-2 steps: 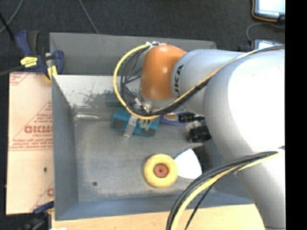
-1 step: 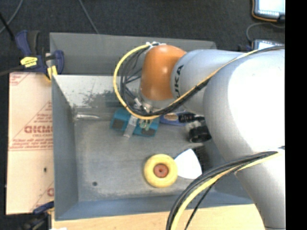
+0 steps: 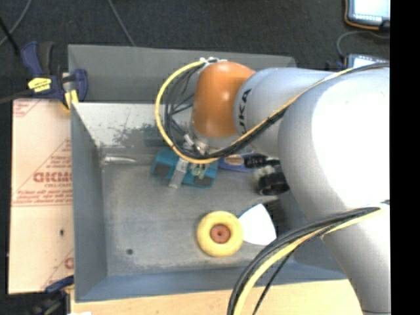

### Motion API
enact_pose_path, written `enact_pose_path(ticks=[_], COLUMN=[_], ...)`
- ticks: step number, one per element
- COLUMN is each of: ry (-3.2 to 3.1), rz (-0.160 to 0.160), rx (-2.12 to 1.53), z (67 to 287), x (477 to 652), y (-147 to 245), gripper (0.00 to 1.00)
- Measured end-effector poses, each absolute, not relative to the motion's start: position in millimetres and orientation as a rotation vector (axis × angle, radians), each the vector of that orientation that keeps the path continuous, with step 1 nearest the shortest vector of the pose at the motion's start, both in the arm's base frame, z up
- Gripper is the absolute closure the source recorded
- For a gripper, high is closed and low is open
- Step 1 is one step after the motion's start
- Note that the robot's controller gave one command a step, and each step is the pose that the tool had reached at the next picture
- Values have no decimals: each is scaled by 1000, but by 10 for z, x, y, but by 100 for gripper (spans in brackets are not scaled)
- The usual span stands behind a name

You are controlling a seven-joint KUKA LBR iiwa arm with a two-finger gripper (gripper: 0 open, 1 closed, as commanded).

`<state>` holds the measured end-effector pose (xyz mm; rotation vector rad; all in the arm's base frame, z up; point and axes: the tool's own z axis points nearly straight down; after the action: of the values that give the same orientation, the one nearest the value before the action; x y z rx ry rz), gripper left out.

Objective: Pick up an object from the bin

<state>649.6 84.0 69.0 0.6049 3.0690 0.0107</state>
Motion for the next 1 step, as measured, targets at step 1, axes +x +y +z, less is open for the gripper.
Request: enact_pose_path(ticks=[1], ry=[3070], rz=[9], rx=[605], z=[710], x=[6488], y=[837], gripper=[100])
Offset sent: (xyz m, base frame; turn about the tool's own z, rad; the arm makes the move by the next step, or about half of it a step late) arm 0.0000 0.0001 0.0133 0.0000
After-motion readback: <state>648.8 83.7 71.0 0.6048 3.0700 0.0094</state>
